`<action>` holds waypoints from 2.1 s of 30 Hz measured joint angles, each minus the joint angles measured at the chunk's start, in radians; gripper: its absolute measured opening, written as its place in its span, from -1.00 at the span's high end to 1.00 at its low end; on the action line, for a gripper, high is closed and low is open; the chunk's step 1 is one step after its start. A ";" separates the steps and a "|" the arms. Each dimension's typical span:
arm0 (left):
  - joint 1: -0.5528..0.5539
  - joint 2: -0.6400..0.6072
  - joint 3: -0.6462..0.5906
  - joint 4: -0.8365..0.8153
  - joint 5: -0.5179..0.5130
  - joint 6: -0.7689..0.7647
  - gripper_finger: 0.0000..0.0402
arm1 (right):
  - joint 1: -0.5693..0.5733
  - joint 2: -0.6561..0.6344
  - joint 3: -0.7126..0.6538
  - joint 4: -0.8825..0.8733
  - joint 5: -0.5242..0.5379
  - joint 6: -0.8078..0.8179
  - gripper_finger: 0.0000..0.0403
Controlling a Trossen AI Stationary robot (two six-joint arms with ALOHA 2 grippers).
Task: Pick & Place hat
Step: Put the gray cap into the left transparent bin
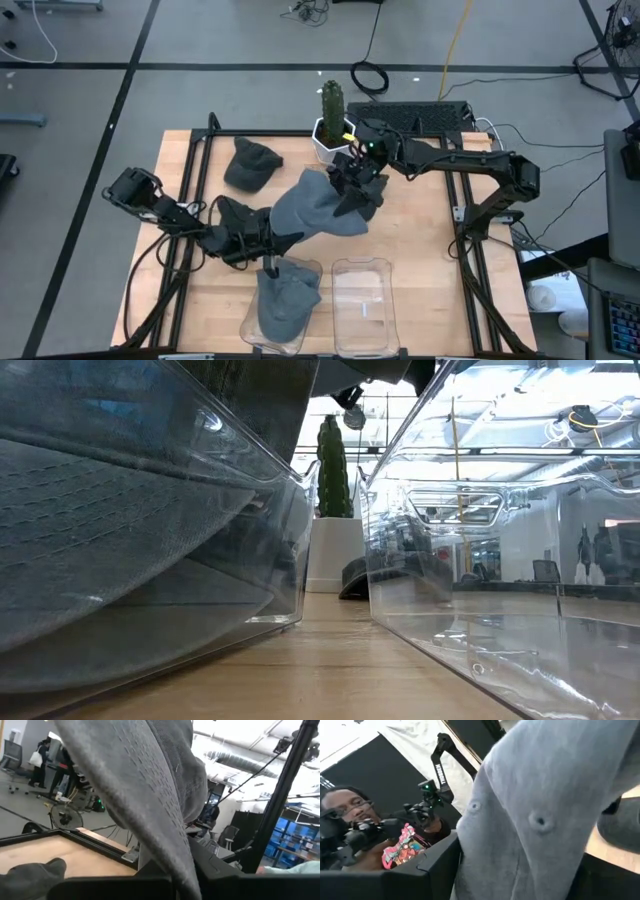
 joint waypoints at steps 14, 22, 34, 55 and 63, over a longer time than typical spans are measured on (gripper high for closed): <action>-0.072 -0.096 0.005 -0.084 -0.020 0.112 0.95 | -0.014 0.016 0.000 0.018 -0.049 0.031 -0.20; -0.045 -0.094 0.005 -0.122 -0.031 0.083 0.95 | 0.086 0.015 0.000 0.190 -0.112 0.119 -0.20; -0.028 -0.094 0.005 -0.137 -0.027 0.065 0.95 | 0.103 0.015 0.000 0.175 -0.001 0.056 0.19; -0.235 -0.214 0.005 -0.193 -0.405 0.411 0.58 | 0.103 -0.007 0.000 0.118 -0.064 -0.063 1.00; -0.299 -0.253 0.005 -0.185 -0.771 0.499 0.58 | 0.106 -0.011 0.000 0.116 -0.234 0.112 1.00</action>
